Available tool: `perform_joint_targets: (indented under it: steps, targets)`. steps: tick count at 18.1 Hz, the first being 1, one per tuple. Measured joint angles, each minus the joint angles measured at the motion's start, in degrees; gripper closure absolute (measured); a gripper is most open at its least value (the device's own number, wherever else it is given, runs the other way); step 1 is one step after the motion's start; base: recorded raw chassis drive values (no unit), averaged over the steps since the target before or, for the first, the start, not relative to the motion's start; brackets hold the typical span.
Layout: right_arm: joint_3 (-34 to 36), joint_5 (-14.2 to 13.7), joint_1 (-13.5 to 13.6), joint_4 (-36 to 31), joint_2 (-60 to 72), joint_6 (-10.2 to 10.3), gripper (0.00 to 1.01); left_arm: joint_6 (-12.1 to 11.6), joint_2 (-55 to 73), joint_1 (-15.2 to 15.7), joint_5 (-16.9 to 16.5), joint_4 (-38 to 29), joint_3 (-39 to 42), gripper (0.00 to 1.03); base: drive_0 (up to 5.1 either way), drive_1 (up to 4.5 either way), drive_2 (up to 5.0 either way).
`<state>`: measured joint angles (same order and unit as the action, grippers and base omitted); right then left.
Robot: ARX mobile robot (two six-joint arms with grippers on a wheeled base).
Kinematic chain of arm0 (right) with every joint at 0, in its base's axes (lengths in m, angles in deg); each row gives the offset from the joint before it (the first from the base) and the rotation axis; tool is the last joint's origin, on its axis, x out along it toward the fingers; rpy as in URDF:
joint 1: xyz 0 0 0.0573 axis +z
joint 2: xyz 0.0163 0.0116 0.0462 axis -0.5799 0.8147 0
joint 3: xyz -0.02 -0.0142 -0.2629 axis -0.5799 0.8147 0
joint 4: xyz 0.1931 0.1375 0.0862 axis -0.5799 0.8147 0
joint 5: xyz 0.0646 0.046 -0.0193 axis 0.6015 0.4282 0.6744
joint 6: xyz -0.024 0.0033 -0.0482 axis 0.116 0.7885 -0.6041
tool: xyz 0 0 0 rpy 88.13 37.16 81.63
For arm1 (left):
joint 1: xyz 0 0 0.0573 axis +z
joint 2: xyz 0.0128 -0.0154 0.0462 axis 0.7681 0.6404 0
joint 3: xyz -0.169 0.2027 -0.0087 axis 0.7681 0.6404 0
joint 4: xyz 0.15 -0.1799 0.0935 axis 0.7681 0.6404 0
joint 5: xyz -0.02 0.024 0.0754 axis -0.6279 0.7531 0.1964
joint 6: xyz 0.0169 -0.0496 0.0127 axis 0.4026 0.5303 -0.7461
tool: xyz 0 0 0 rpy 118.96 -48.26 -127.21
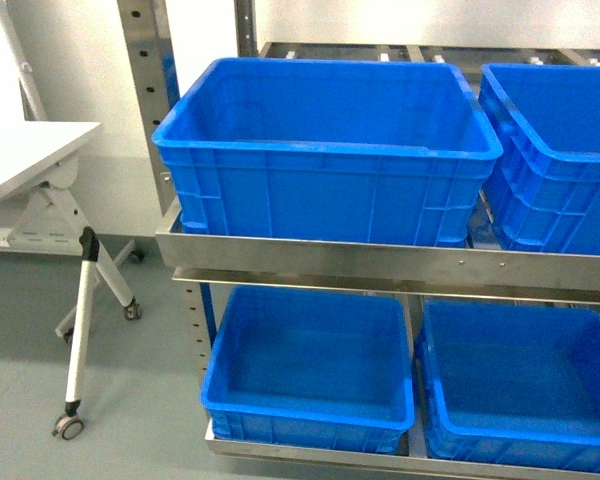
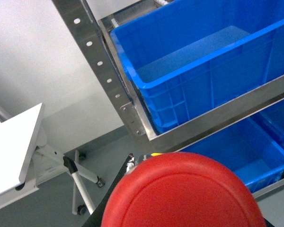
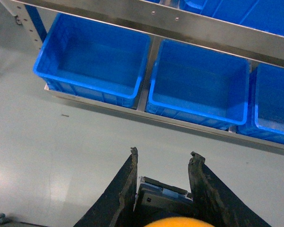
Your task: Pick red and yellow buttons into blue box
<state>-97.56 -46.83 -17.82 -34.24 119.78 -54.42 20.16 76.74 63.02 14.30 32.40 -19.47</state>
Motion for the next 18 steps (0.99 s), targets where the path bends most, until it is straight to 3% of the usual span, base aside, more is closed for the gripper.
perform_joint_targets:
  steps: [10, 18]
  targets:
    - [0.00, -0.02, 0.00, 0.02, 0.02, 0.00, 0.72, 0.00, 0.04, 0.00, 0.00, 0.13, 0.00, 0.78, 4.5, 0.07, -4.1]
    - [0.00, 0.00, 0.00, 0.13, 0.02, 0.00, 0.72, 0.00, 0.04, -0.07, -0.04, 0.09, 0.00, 0.78, 4.6, -2.31, -2.3]
